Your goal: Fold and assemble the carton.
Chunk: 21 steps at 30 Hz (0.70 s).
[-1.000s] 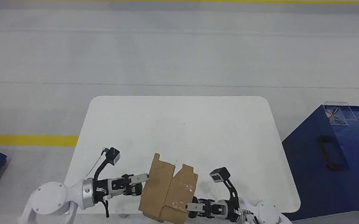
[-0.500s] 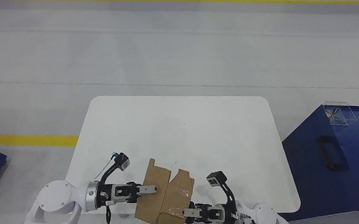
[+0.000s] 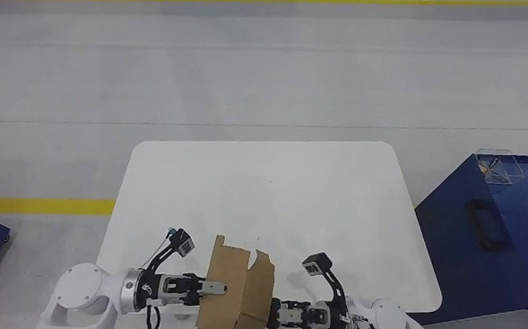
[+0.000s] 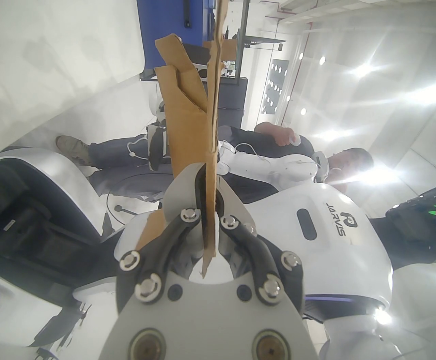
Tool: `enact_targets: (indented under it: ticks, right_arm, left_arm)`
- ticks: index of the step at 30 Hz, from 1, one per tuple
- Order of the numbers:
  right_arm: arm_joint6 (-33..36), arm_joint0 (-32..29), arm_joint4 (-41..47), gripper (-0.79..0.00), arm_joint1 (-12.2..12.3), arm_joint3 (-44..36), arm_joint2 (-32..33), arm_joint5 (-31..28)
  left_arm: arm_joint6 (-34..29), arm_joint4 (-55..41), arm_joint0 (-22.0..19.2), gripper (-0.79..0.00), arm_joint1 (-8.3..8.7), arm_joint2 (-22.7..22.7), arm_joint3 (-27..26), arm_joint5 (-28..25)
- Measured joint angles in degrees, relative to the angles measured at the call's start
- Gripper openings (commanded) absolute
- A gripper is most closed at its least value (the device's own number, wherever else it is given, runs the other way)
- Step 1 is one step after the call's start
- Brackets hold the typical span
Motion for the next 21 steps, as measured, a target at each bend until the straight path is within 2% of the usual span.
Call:
enact_targets:
  ticks: [2, 6, 8, 11, 14, 17, 20, 21]
  right_arm:
    - [-3.1, 0.0, -2.3, 0.000, 0.1, -0.5, 1.4, -1.7]
    - [-12.1, -1.1, -1.5, 0.000, 0.5, -1.7, 8.0, -11.5]
    - [-18.4, -2.9, -5.6, 0.000, 0.5, -2.7, 11.6, -18.1]
    - [-27.0, -4.7, -17.7, 0.000, 0.0, -5.6, 15.4, -20.5]
    - [-36.7, -6.5, -30.6, 0.000, -1.2, -8.5, 17.3, -20.2]
    - [-46.2, -7.2, -41.9, 0.000, -2.4, -7.9, 16.4, -20.2]
    - [-52.9, -6.1, -49.2, 0.000, -3.3, -5.0, 13.5, -20.3]
    - [-54.3, -5.5, -50.9, -0.139, -3.6, -3.9, 12.6, -20.3]
  left_arm:
    - [2.6, -1.8, 0.5, -0.785, -0.29, -0.1, -0.2, -1.8]
    - [17.1, -6.3, 2.4, -0.785, -1.63, 2.8, 1.1, -11.3]
    - [26.2, -12.2, 3.0, -0.785, -3.06, 6.6, 3.1, -17.0]
    - [35.1, -18.8, 1.8, -0.785, -5.14, 13.4, 6.9, -24.8]
    - [38.1, -24.5, -0.1, -0.785, -7.13, 19.9, 10.8, -30.9]
    - [36.4, -30.1, -2.1, -0.785, -8.62, 24.2, 14.0, -35.0]
    - [33.9, -33.5, -3.2, -0.785, -9.61, 26.9, 16.3, -36.0]
    - [32.9, -34.0, -3.5, -0.785, -9.78, 27.2, 16.9, -36.4]
